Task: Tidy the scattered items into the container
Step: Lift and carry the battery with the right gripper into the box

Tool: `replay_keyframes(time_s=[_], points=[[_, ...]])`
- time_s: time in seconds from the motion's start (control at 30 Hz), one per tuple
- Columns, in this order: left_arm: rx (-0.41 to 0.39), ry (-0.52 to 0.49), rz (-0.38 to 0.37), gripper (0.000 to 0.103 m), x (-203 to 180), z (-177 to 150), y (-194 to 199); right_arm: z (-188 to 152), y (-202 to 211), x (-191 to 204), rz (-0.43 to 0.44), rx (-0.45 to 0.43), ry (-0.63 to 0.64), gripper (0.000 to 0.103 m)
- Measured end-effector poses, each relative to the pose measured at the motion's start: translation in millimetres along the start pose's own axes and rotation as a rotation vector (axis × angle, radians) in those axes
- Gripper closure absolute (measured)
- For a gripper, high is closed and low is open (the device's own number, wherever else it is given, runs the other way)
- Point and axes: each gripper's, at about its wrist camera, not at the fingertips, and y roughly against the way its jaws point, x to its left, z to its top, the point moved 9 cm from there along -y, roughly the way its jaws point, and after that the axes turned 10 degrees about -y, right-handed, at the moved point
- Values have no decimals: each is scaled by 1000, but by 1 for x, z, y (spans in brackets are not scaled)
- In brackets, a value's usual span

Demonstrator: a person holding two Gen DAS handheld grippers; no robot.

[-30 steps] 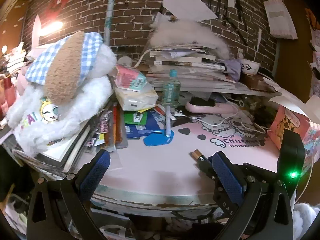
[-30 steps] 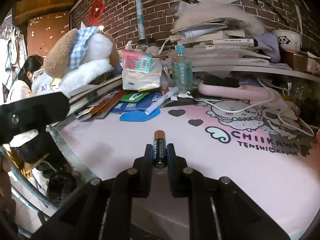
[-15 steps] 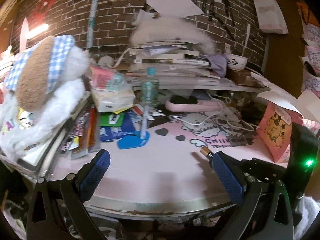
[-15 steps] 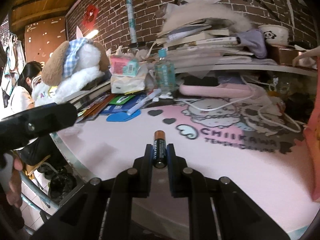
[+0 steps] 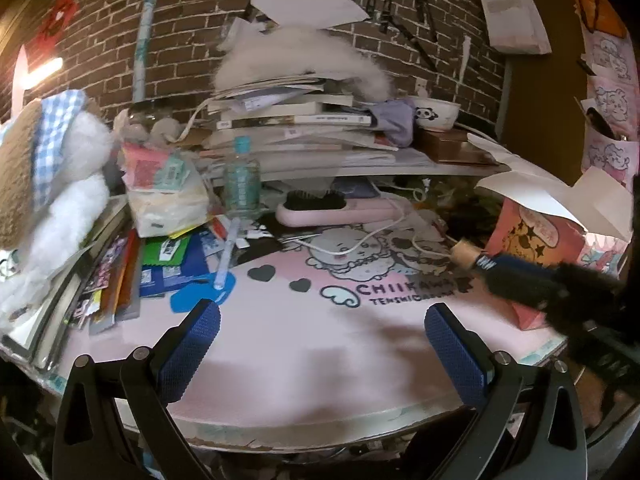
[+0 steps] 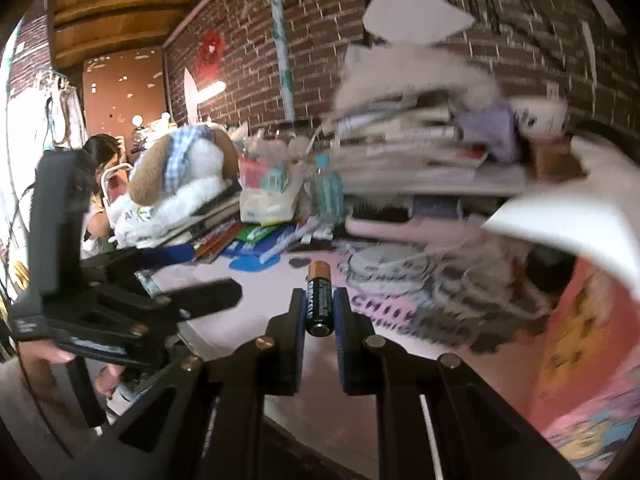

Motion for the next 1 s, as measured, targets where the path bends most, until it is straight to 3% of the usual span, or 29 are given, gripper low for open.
replay_keyframes(time_s=[0.4,0.53,0.7,1.0], points=[[0,-33,-56,0,-32,13,-9,43,71,-5,8,-84,50,92],[-1,-45,-77,0,-44,18,-11,57,87,-23,-62,-87,45,92],[-2,-65,-95,0,-58,22,-12,72,104,-59,-233,-62,47,92],[-1,-75,-109,0,-69,23,-13,81,121,-113,-360,38,-3,92]])
